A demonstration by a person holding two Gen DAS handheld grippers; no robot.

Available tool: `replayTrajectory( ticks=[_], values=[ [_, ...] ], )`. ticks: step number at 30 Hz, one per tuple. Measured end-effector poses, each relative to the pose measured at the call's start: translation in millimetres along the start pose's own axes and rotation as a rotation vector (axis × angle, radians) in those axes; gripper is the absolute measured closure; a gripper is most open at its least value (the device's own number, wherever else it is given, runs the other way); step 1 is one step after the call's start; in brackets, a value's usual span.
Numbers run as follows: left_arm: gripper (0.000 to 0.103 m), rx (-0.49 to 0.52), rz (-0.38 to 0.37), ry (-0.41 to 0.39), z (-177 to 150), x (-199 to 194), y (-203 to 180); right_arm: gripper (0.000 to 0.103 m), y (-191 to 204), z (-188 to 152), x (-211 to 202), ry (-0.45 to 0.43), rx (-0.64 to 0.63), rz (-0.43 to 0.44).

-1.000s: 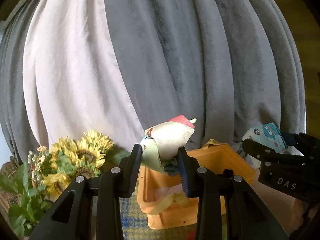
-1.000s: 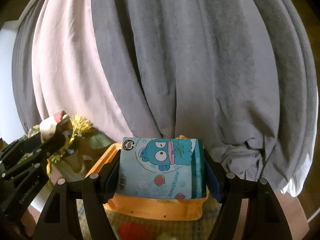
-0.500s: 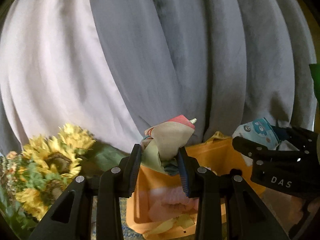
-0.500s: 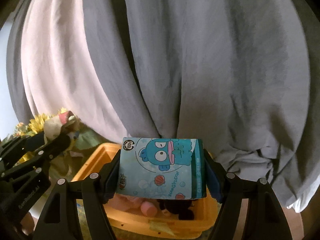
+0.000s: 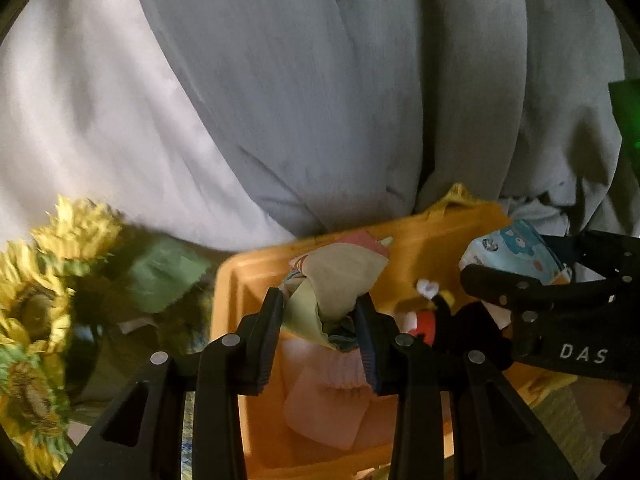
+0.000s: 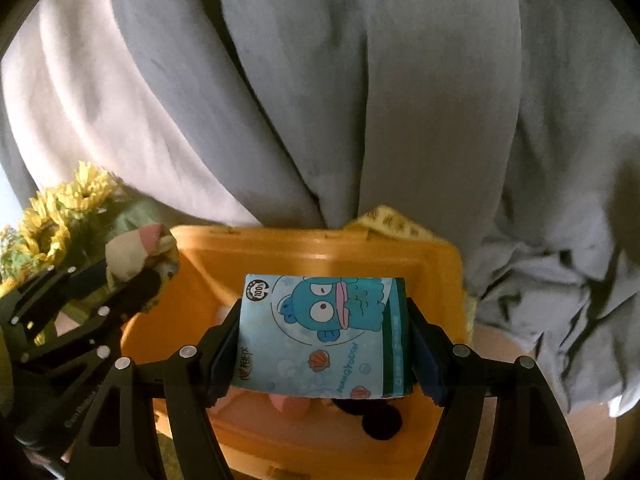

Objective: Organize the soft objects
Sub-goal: 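Open both tools to drop the cloth and tissue pack into the crate, then move both tools back toward the pom-pom and green frog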

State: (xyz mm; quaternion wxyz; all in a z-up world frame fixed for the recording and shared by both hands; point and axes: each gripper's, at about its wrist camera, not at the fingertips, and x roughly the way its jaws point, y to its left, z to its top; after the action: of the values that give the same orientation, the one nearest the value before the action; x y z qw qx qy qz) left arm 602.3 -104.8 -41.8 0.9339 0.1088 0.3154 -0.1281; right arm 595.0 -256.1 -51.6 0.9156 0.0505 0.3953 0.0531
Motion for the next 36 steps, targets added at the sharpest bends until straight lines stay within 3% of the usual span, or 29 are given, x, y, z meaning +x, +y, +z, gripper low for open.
replayTrajectory(
  ticks=[4, 7, 12, 21, 36],
  values=[
    [0.06, -0.006, -0.023, 0.035, -2.4, 10.8, -1.2, 0.029, -0.5, -0.5, 11.3, 0.043, -0.014, 0.003],
    [0.048, 0.0, -0.008, 0.033, -5.6, 10.2, -1.6, 0.028, -1.3, -0.8, 15.7, 0.066, -0.011, 0.007],
    [0.036, 0.014, 0.004, 0.018, -6.8, 5.0, -4.3, 0.02, -4.8, -1.2, 13.5, 0.057, 0.008, -0.009],
    [0.035, -0.004, 0.037, -0.075, -13.1, -41.2, -2.5, 0.02, -2.4, -6.6, -35.3, -0.075, -0.016, -0.133],
    [0.03, -0.04, 0.048, -0.253, -36.2, -140.4, -11.5, 0.02, 4.3, -33.8, -129.2, -0.276, 0.04, -0.161]
  ],
)
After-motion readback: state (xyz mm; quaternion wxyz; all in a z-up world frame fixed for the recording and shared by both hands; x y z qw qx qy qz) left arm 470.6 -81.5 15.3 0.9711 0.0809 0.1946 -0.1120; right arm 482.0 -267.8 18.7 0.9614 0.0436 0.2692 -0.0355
